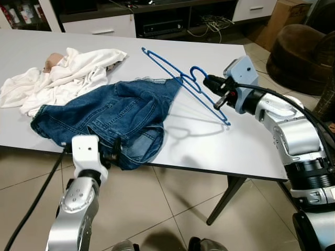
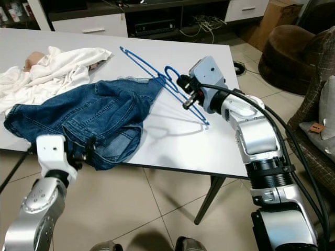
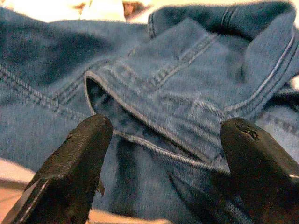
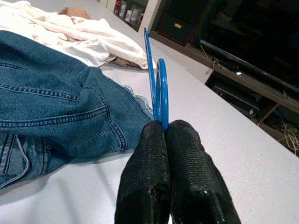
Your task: Hang hanger
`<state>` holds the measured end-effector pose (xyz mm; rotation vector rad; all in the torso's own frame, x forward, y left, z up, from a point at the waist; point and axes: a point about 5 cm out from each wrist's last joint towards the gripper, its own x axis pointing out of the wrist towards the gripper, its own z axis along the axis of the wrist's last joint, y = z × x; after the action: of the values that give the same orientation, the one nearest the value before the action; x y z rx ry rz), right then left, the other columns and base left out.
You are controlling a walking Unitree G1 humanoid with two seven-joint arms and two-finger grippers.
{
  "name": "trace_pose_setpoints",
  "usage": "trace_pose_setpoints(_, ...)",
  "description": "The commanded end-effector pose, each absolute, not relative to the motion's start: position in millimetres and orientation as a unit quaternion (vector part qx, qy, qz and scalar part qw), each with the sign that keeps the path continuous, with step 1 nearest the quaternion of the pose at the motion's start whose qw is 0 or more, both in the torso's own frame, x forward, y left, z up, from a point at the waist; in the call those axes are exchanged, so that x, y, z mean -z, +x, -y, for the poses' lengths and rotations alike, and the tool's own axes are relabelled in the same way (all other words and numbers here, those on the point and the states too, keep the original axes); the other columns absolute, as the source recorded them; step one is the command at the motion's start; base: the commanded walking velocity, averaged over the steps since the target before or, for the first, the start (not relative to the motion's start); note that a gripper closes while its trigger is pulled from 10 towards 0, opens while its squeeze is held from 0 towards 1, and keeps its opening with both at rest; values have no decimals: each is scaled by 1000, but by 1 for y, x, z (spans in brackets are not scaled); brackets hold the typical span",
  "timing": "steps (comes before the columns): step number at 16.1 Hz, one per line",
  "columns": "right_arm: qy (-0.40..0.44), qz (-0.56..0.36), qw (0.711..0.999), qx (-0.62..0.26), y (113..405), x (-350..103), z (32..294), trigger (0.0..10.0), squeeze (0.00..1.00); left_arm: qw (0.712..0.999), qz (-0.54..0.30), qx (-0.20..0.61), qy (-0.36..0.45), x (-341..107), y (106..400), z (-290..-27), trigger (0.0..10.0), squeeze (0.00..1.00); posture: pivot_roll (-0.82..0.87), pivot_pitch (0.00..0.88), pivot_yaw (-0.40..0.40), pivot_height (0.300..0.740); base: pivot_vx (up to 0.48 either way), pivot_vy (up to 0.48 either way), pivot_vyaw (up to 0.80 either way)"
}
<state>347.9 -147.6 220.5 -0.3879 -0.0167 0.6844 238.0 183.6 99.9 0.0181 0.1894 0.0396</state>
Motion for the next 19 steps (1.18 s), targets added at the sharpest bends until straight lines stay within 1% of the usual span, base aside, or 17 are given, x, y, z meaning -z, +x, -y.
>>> trace_pose_setpoints(1, -190, 18, 923, -334, 349, -225, 146, 10000, 0, 995, -97, -17, 10, -101, 236, -181, 10000, 0, -20, 33, 17, 740, 0, 0, 0)
trace_pose_setpoints(3, -191, 18, 923, -335, 349, -225, 146, 10000, 0, 992, -122, -12, 7, -93, 233, -178, 10000, 0, -21, 31, 17, 740, 0, 0, 0)
trace_pose_setpoints(9, -192, 19, 923, -333, 349, -225, 145, 10000, 0, 990, -138, -5, 5, -88, 239, -176, 10000, 0, -28, 31, 21, 740, 0, 0, 0)
trace_pose_setpoints(10, -192, 19, 923, -333, 349, -225, 145, 10000, 0, 991, -136, 2, 4, -88, 240, -175, 3451, 0, -28, 31, 21, 740, 0, 0, 0)
trace_pose_setpoints(11, -192, 19, 923, -332, 349, -225, 145, 10000, 0, 991, -134, 10, -1, -88, 241, -174, 0, 0, -28, 31, 21, 740, 0, 0, 0)
trace_pose_setpoints(19, -195, 21, 925, -325, 350, -225, 147, 10000, 0, 989, -143, 33, -14, -88, 246, -174, 0, 0, -31, 30, 25, 740, 0, 0, 0)
